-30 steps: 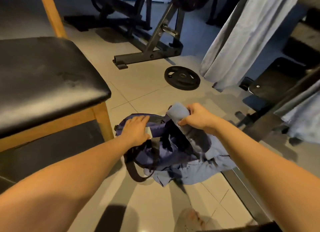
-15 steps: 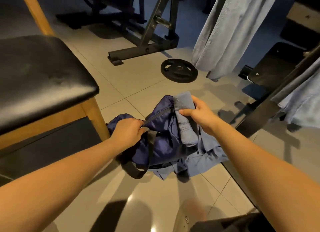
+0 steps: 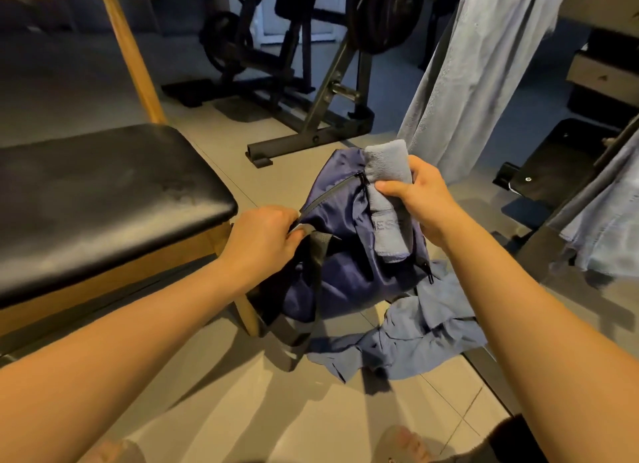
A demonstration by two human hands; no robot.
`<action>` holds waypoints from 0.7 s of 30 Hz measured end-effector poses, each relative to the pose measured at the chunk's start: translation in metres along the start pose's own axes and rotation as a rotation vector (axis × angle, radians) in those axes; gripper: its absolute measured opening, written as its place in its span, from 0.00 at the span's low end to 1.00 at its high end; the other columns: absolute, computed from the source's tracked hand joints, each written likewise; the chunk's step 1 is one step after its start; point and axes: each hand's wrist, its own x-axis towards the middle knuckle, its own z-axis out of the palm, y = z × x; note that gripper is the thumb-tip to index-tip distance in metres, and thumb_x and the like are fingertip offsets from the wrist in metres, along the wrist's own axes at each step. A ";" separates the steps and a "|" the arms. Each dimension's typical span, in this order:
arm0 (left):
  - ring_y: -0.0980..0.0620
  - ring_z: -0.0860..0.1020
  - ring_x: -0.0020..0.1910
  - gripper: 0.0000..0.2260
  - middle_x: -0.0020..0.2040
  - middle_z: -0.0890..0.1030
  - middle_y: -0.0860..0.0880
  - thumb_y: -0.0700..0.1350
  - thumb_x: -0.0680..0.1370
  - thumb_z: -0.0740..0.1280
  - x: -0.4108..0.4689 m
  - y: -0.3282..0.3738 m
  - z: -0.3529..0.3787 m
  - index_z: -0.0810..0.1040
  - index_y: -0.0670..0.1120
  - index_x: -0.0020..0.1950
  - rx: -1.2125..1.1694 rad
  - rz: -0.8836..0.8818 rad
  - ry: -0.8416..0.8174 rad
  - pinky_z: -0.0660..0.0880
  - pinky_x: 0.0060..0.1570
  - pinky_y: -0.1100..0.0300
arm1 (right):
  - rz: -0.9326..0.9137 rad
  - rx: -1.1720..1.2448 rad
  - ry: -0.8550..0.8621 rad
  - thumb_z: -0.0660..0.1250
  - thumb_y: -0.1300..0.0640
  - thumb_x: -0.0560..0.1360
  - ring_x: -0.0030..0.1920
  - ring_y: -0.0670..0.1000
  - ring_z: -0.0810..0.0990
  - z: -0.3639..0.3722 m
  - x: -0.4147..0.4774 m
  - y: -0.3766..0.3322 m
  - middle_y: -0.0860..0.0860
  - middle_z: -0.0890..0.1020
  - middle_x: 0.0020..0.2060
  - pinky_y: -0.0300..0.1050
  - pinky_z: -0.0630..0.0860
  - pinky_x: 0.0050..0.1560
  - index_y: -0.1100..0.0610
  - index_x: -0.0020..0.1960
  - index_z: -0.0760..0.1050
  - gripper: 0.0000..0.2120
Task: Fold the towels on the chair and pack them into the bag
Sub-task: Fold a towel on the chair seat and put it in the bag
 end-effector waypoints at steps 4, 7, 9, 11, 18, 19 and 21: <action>0.48 0.73 0.36 0.15 0.36 0.75 0.52 0.59 0.82 0.64 0.006 0.014 -0.044 0.74 0.51 0.42 0.078 -0.008 0.057 0.70 0.38 0.54 | -0.079 0.044 0.000 0.72 0.66 0.75 0.47 0.48 0.83 -0.004 0.000 -0.028 0.51 0.85 0.48 0.45 0.81 0.51 0.56 0.58 0.79 0.14; 0.48 0.71 0.34 0.16 0.34 0.72 0.53 0.59 0.81 0.65 0.010 0.022 -0.063 0.73 0.50 0.39 0.085 0.032 0.116 0.64 0.36 0.54 | -0.129 0.052 0.017 0.72 0.66 0.75 0.44 0.45 0.83 -0.011 -0.001 -0.047 0.49 0.85 0.45 0.42 0.81 0.48 0.52 0.54 0.79 0.12; 0.47 0.72 0.35 0.16 0.34 0.73 0.52 0.57 0.81 0.66 0.018 0.034 -0.069 0.74 0.48 0.39 0.048 0.050 0.141 0.62 0.36 0.54 | -0.147 0.060 0.075 0.72 0.65 0.75 0.44 0.47 0.83 -0.021 -0.005 -0.057 0.50 0.85 0.46 0.43 0.80 0.48 0.53 0.55 0.79 0.12; 0.47 0.74 0.36 0.15 0.35 0.76 0.52 0.55 0.81 0.67 0.029 0.052 -0.072 0.75 0.49 0.39 -0.006 0.062 0.117 0.62 0.37 0.54 | -0.157 0.043 0.154 0.73 0.64 0.74 0.45 0.48 0.82 -0.032 -0.008 -0.063 0.51 0.84 0.47 0.45 0.80 0.48 0.54 0.56 0.78 0.13; 0.51 0.66 0.32 0.21 0.31 0.67 0.53 0.54 0.79 0.70 0.020 0.083 -0.073 0.63 0.52 0.33 0.090 0.023 -0.061 0.57 0.29 0.57 | -0.043 -0.055 0.063 0.76 0.62 0.73 0.54 0.57 0.84 -0.057 -0.017 -0.050 0.54 0.85 0.51 0.56 0.81 0.58 0.56 0.61 0.80 0.17; 0.50 0.66 0.32 0.21 0.31 0.67 0.52 0.53 0.78 0.71 0.011 0.080 -0.076 0.63 0.52 0.33 0.122 -0.002 -0.088 0.57 0.29 0.56 | -0.027 -0.071 0.007 0.76 0.62 0.73 0.55 0.57 0.84 -0.053 -0.016 -0.047 0.54 0.85 0.52 0.56 0.81 0.58 0.56 0.61 0.80 0.17; 0.49 0.68 0.33 0.20 0.31 0.67 0.52 0.53 0.77 0.71 -0.010 0.072 -0.082 0.63 0.52 0.33 0.197 -0.055 -0.144 0.61 0.31 0.55 | -0.002 -0.098 -0.111 0.76 0.60 0.73 0.55 0.57 0.84 -0.037 -0.014 -0.041 0.54 0.85 0.54 0.55 0.80 0.58 0.56 0.62 0.79 0.18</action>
